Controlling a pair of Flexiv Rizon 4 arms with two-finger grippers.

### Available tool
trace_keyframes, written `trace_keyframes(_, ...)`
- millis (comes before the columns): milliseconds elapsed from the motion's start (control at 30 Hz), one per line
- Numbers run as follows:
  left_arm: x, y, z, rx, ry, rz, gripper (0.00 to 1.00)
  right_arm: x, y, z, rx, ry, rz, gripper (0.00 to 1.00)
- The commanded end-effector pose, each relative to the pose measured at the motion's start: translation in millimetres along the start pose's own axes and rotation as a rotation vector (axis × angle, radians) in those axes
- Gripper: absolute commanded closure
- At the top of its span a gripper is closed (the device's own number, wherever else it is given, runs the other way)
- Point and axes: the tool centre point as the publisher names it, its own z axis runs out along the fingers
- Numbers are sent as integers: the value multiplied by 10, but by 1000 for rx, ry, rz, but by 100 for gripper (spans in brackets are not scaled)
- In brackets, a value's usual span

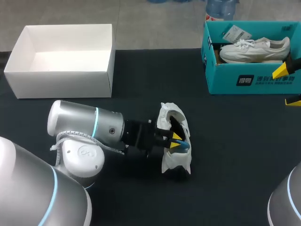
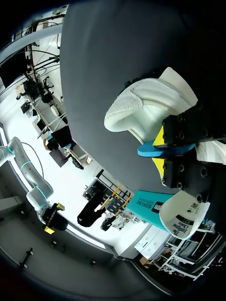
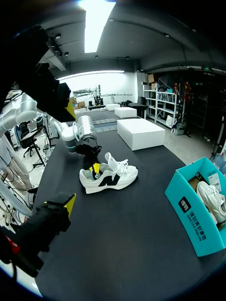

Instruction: Take the shoe out of the shoebox, open the shoe tongue, remove and reinsert the insole, then place the shoe into the shoebox

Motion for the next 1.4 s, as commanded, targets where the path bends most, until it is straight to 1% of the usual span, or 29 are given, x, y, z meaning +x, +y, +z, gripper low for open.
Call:
trace_keyframes(33, 8, -88, -192, 11, -6, 7, 77, -1, -5, 1, -1, -2, 1, 0)
trace_keyframes(267, 27, -113, -320, 12, 3, 20, 79, -1, -5, 1, -1, -2, 1, 0)
trace_keyframes(333, 29, -111, -342, 8, 6, 25, 82, -1, -5, 1, -1, -2, 1, 0)
trace_keyframes(500, 53, -119, -379, 5, 13, 30, 76, -1, -5, 1, -1, -2, 1, 0)
trace_keyframes(667, 75, -112, -389, 3, 23, 32, 77, -1, -5, 1, -1, -2, 1, 0)
trace_keyframes(733, 92, -103, -374, 4, 30, 23, 84, -1, -5, 1, -1, -2, 1, 0)
trace_keyframes(800, 107, -95, -354, 4, 36, 20, 97, -1, -5, 1, -1, -2, 1, 0)
trace_keyframes(833, 115, -91, -339, 4, 42, 17, 100, -1, -5, 1, -1, -2, 1, 0)
trace_keyframes(967, 116, -120, -332, 16, 60, 20, 100, -1, -5, 1, -1, -2, 1, 0)
trace_keyframes(1067, 80, -156, -350, 16, 80, 55, 100, -1, -5, 1, -1, -2, 1, 0)
trace_keyframes(1167, 16, -196, -385, 5, 164, 95, 100, -1, -5, 1, -1, -2, 1, 0)
trace_keyframes(1233, -61, -229, -418, 5, 259, 97, 100, -1, -5, 1, -1, -2, 1, 0)
trace_keyframes(1267, -92, -251, -438, 3, 317, 140, 100, -1, -5, 1, -1, -2, 1, 0)
trace_keyframes(1300, -122, -265, -454, -19, 357, 180, 100, -1, -5, 1, -1, -2, 1, 0)
trace_keyframes(1333, -150, -280, -470, -23, 399, 207, 100, -1, -5, 1, -1, -2, 1, 0)
trace_keyframes(1400, -200, -318, -493, -30, 460, 256, 100, -1, -5, 1, -1, -2, 1, 0)
